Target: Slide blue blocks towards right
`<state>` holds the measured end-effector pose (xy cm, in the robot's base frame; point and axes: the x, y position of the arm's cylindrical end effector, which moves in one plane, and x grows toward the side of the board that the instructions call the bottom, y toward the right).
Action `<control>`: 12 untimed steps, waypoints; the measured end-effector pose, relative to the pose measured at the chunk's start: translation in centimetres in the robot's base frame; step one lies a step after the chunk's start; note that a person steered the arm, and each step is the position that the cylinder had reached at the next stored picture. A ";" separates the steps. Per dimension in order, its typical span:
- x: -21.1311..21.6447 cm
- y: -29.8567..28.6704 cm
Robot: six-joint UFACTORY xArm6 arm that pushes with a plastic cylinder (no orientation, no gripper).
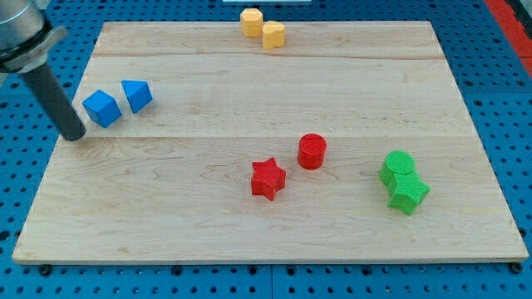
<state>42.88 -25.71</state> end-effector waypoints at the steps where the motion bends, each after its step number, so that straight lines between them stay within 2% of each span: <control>1: -5.9 2.8; 2: -6.2 6.4; 3: -6.2 3.7; 4: -7.2 -1.9; 5: -11.7 -1.2; 6: -11.0 1.1; 7: -9.3 4.5; 11: -7.6 25.9; 12: -4.9 31.8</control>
<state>37.99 6.07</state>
